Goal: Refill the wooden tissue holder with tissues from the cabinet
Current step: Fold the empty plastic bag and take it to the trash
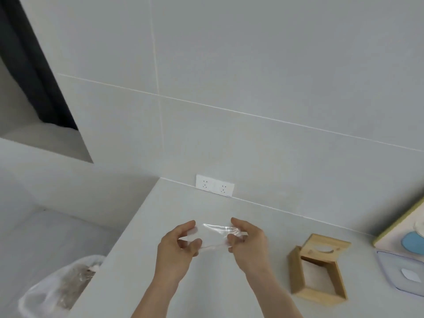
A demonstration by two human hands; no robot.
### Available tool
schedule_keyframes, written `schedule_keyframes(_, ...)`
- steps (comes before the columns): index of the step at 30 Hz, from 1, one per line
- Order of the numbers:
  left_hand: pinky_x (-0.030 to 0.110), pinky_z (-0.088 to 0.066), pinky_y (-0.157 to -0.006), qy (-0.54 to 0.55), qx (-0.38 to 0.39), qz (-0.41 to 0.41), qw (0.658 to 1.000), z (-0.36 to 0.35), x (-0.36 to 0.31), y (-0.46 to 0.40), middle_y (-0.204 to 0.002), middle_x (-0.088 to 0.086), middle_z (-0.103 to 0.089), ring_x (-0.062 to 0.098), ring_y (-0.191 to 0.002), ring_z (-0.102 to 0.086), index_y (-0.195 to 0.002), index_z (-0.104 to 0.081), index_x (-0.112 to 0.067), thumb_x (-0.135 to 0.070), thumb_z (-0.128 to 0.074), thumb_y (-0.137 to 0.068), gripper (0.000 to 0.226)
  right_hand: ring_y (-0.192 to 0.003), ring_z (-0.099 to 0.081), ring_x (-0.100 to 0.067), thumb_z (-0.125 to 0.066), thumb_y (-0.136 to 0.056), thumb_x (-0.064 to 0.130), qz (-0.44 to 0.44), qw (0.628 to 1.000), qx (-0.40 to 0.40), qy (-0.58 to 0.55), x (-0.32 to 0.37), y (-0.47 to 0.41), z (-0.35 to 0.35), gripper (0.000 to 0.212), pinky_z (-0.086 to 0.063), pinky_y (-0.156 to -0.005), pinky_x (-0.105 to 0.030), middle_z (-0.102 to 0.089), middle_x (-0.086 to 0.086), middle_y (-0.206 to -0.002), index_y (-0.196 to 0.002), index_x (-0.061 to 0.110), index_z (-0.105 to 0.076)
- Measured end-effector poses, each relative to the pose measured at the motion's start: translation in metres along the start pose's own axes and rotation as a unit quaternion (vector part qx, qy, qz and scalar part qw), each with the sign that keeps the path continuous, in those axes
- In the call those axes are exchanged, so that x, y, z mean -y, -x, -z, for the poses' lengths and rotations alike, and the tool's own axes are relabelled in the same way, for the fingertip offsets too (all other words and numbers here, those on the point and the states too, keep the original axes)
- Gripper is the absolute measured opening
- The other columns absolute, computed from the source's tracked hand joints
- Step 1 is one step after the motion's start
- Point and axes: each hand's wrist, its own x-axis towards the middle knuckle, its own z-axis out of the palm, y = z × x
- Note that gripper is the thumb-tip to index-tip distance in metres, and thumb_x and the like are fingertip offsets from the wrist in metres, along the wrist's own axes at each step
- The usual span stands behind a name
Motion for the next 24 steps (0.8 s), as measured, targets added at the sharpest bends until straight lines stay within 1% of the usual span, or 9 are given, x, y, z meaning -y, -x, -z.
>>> schedule_keyframes(4,0.04,-0.062,-0.087,0.045,-0.076,0.025,0.996,0.133,0.019,-0.039,-0.111,-0.009,-0.074,0.009,-0.062,-0.069,-0.111,-0.069,-0.038,-0.001,-0.074,-0.086,0.045,-0.088,-0.075,-0.026,-0.068,-0.09,-0.004,0.031,0.997,0.067,0.034,0.05,0.017,-0.136,0.04,-0.062,-0.088,-0.041,-0.078,-0.007,-0.108,-0.122,0.019,-0.074)
schedule_keyframes(6,0.048,-0.061,-0.09,0.071,-0.122,0.043,0.989,0.198,0.031,-0.056,-0.112,-0.002,-0.071,0.022,-0.074,-0.071,-0.112,-0.07,-0.033,0.003,-0.072,-0.086,0.045,-0.082,-0.075,-0.025,-0.069,-0.09,-0.003,0.042,0.993,0.097,0.05,0.073,0.029,-0.204,0.038,-0.06,-0.081,-0.032,-0.079,-0.007,-0.102,-0.119,0.022,-0.075)
schedule_keyframes(8,0.053,-0.059,-0.09,0.073,-0.174,0.058,0.98,0.258,0.044,-0.069,-0.114,0.003,-0.069,0.038,-0.084,-0.07,-0.107,-0.069,-0.034,0.001,-0.073,-0.086,0.041,-0.074,-0.073,-0.025,-0.072,-0.089,0.0,0.047,0.99,0.116,0.064,0.09,0.042,-0.266,0.034,-0.06,-0.076,-0.033,-0.078,-0.007,-0.095,-0.113,0.023,-0.076)
schedule_keyframes(10,0.053,-0.057,-0.087,0.067,-0.215,0.072,0.972,0.309,0.06,-0.079,-0.113,0.0,-0.07,0.038,-0.087,-0.071,-0.099,-0.07,-0.035,-0.004,-0.074,-0.086,0.035,-0.067,-0.071,-0.023,-0.073,-0.087,0.002,0.053,0.987,0.128,0.078,0.098,0.053,-0.321,0.028,-0.058,-0.069,-0.029,-0.076,-0.002,-0.088,-0.104,0.024,-0.077)
schedule_keyframes(12,0.054,-0.058,-0.09,0.069,-0.245,0.091,0.963,0.35,0.081,-0.089,-0.11,-0.002,-0.072,0.036,-0.088,-0.073,-0.096,-0.072,-0.031,-0.002,-0.073,-0.087,0.03,-0.065,-0.067,-0.01,-0.076,-0.085,0.005,0.064,0.981,0.14,0.114,0.099,0.062,-0.37,0.025,-0.05,-0.065,-0.019,-0.07,0.013,-0.08,-0.099,0.025,-0.076)
schedule_keyframes(14,0.053,-0.056,-0.097,0.065,-0.26,0.12,0.956,0.379,0.105,-0.095,-0.105,-0.009,-0.073,0.033,-0.096,-0.073,-0.094,-0.073,-0.03,-0.002,-0.072,-0.087,0.029,-0.069,-0.065,-0.009,-0.076,-0.085,0.006,0.061,0.972,0.162,0.156,0.091,0.071,-0.41,0.023,-0.049,-0.071,-0.022,-0.068,0.016,-0.078,-0.101,0.022,-0.076)
schedule_keyframes(17,0.043,-0.055,-0.099,0.051,-0.276,0.156,0.947,0.404,0.148,-0.098,-0.107,-0.013,-0.074,0.021,-0.1,-0.072,-0.091,-0.07,-0.041,-0.006,-0.073,-0.087,0.035,-0.088,-0.069,-0.02,-0.072,-0.09,0.011,0.047,0.947,0.216,0.231,0.068,0.079,-0.458,0.025,-0.046,-0.077,-0.023,-0.073,0.004,-0.093,-0.113,0.022,-0.076)
schedule_keyframes(21,0.022,-0.052,-0.074,0.021,-0.273,0.212,0.938,0.42,0.212,-0.102,-0.105,-0.015,-0.075,0.008,-0.085,-0.072,-0.093,-0.068,-0.045,-0.015,-0.076,-0.086,0.032,-0.111,-0.069,-0.022,-0.066,-0.096,0.023,0.031,0.905,0.285,0.313,0.027,0.081,-0.507,0.029,-0.051,-0.09,-0.028,-0.073,-0.001,-0.122,-0.125,0.025,-0.069)
schedule_keyframes(24,0.03,-0.056,-0.077,0.003,-0.261,0.262,0.929,0.425,0.253,-0.113,-0.099,-0.022,-0.071,0.003,-0.085,-0.069,-0.104,-0.07,-0.04,-0.02,-0.076,-0.086,0.028,-0.122,-0.064,-0.021,-0.063,-0.099,0.029,0.034,0.87,0.325,0.369,-0.003,0.077,-0.539,0.035,-0.049,-0.101,-0.031,-0.063,0.001,-0.138,-0.133,0.026,-0.064)
